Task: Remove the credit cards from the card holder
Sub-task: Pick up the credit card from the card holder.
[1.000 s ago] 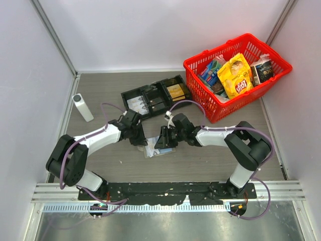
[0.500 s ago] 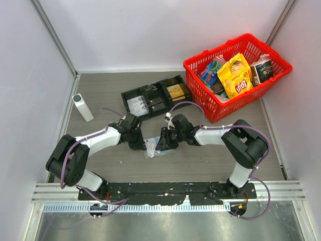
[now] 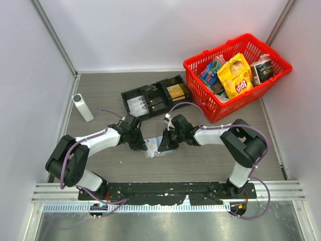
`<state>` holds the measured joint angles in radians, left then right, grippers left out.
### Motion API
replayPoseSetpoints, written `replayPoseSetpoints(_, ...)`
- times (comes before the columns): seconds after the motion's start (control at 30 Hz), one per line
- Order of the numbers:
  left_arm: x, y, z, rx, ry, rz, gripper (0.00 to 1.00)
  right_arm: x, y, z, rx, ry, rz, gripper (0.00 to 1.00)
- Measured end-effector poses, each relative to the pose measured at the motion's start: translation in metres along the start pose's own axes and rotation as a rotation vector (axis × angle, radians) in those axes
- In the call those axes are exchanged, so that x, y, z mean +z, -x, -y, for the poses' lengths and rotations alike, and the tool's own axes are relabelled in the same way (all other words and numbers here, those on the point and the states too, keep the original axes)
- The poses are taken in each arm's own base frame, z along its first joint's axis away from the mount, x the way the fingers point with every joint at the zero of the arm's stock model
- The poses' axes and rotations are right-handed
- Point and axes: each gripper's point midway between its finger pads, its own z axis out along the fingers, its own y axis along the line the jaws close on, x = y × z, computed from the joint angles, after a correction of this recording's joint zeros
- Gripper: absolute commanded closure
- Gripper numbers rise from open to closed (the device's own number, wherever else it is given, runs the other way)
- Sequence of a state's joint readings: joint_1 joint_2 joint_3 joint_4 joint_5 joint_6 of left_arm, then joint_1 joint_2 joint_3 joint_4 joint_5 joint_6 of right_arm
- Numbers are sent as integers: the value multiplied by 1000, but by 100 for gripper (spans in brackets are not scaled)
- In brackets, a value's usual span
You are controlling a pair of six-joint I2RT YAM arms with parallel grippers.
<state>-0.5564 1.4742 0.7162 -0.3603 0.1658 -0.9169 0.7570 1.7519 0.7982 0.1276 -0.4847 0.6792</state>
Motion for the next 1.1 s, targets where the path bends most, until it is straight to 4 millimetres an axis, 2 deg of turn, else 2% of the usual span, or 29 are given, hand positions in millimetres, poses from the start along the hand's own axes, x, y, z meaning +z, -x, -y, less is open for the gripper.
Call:
replayPoseSetpoints(0.17, -2, 0, 1, 4, -9, 7, 82, -4, 2, -3, -12, 4, 5, 99)
replayPoseSetpoints(0.3, -13, 5, 7, 21, -37, 42, 68, -12, 5, -6, -33, 5, 15, 99)
replayPoseSetpoints(0.5, -54, 33, 24, 99, -130, 164, 43, -27, 11, -12, -88, -7, 15, 99)
replayPoseSetpoints(0.63, -85, 56, 41, 188, -218, 237, 35, -39, 16, -22, -138, -4, 21, 99)
replayPoseSetpoints(0.77, -117, 67, 64, 333, -320, 279, 29, -54, 21, -34, -194, 6, 38, 99)
replayPoseSetpoints(0.8, -124, 67, 70, 373, -344, 282, 22, -60, 22, -38, -213, 10, 44, 99)
replayPoseSetpoints(0.9, -137, 65, 84, 489, -406, 279, 21, -73, 27, -50, -266, 24, 66, 99)
replayPoseSetpoints(1.1, -154, 48, 94, 695, -508, 249, 22, -105, 36, -79, -388, 76, 125, 99)
